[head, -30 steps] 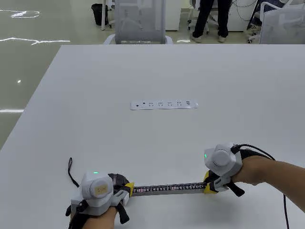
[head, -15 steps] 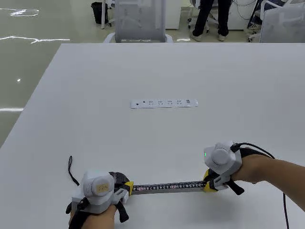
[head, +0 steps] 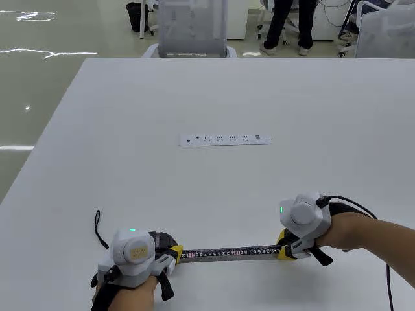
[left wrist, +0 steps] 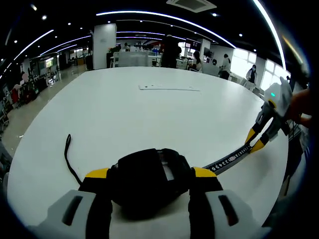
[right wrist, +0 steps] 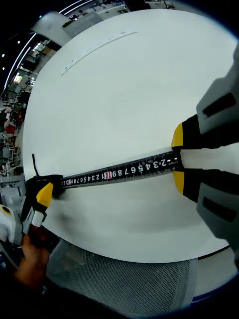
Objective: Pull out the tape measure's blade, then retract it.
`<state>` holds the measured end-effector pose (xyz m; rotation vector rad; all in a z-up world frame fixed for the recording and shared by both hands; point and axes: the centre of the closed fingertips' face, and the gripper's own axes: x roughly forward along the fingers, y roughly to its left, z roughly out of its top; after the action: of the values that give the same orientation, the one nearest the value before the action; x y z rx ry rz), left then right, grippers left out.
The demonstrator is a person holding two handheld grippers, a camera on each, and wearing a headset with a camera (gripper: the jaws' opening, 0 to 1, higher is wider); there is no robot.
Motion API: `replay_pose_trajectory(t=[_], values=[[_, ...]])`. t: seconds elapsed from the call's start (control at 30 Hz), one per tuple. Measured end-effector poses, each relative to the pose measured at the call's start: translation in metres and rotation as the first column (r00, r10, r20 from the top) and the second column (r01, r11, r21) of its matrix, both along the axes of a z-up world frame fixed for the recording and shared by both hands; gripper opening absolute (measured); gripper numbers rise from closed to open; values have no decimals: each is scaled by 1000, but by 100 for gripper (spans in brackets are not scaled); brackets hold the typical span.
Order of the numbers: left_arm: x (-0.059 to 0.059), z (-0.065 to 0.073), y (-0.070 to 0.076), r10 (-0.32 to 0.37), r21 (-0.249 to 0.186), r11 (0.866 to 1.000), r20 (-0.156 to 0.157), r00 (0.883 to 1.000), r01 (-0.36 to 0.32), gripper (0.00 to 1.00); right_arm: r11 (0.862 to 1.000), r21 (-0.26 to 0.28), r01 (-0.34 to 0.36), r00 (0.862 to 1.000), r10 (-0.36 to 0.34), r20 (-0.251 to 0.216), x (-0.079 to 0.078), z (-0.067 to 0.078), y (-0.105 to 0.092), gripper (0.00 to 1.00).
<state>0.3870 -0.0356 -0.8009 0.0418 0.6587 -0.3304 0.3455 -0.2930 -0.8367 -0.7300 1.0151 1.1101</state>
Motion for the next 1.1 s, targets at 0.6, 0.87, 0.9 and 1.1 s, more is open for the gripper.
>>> replay_pose_trajectory(t=[0.6, 0.87, 0.9, 1.1], values=[[0, -1, 1, -8, -8, 1000, -6, 1000, 8, 57, 1000, 7, -5, 1000, 5, -5, 0, 0, 2, 14], [1, -1, 1, -9, -8, 1000, -8, 1000, 9, 57, 1000, 10, -8, 1000, 8, -7, 1, 0, 4, 14], [1, -1, 1, -9, -8, 1000, -9, 1000, 9, 57, 1000, 10, -8, 1000, 8, -7, 1, 0, 4, 14], [1, 0, 1, -10, -9, 1000, -9, 1000, 10, 58, 1000, 13, -6, 1000, 7, -7, 2, 0, 6, 14]])
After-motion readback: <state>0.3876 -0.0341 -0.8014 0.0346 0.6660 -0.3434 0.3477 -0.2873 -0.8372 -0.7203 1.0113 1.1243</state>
